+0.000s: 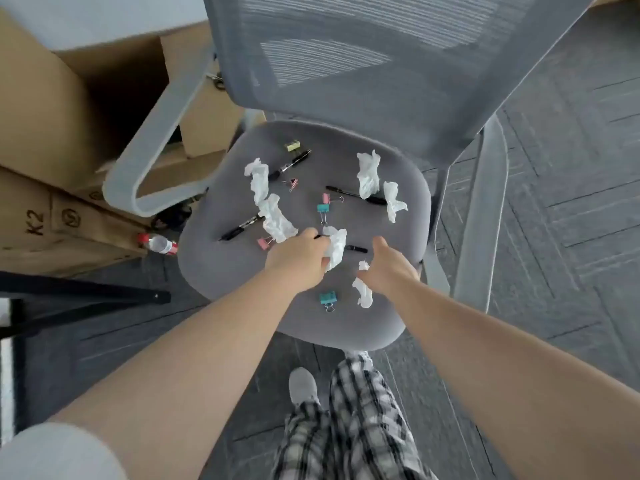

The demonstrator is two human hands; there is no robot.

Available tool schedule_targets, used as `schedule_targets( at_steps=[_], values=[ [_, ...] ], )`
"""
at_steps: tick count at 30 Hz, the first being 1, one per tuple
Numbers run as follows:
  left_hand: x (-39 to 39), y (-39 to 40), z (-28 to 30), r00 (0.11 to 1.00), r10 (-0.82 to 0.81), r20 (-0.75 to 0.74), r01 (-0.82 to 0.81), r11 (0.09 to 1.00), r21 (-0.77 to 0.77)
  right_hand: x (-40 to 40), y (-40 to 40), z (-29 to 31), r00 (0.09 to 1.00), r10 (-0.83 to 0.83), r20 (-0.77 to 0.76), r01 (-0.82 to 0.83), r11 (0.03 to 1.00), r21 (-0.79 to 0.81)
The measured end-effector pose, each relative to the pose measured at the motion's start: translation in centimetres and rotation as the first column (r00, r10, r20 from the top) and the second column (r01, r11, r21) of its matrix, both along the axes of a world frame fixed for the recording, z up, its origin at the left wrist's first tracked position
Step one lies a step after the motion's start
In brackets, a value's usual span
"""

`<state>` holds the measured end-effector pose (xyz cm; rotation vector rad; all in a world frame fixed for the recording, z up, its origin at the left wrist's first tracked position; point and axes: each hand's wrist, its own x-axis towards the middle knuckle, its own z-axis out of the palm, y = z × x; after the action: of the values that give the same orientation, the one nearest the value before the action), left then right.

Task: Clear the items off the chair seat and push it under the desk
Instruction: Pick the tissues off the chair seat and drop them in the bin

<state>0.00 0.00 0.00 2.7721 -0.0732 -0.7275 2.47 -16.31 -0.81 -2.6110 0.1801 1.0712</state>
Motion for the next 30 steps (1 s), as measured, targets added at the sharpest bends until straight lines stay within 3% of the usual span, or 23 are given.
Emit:
schedule_targets(
  at_steps=[5, 11, 17, 21, 26, 30],
  values=[
    [2.3, -1.2, -3.5, 0.994, 0.054, -0.093, -0.053, 0.999, 0.007, 1.4, 0.7, -3.6, 0.996, -0.012, -0.083, 0.005, 0.997, -0.075],
    [3.5, -2.6, -6.6, 0.989, 0.057, -0.138, -0.06, 0.998, -0.015, 2.2, 0.5, -5.6, 0.996, 0.016, -0.082, -0.018, 1.0, -0.023],
    [4.5, -2.8, -7.4, 0.988, 0.035, -0.152, -0.024, 0.997, 0.078, 6.0, -0.2, -4.7, 0.991, -0.096, 0.098, 0.083, 0.988, 0.128],
    [5.2, -3.1, -7.2, 0.987, 0.06, -0.152, -0.048, 0.996, 0.077, 9.9, -0.9, -4.6, 0.961, -0.187, 0.203, 0.169, 0.98, 0.105],
    [5.9, -1.5, -6.8, 0.97, 0.245, 0.007, -0.243, 0.966, -0.082, 13.2, -1.0, -5.0, 0.91, -0.37, 0.186, 0.356, 0.929, 0.105],
    [6.8, 0.6, -6.3, 0.85, 0.511, 0.129, -0.495, 0.858, -0.134, 14.3, -0.2, -5.7, 0.878, -0.456, 0.144, 0.444, 0.89, 0.108]
  ],
)
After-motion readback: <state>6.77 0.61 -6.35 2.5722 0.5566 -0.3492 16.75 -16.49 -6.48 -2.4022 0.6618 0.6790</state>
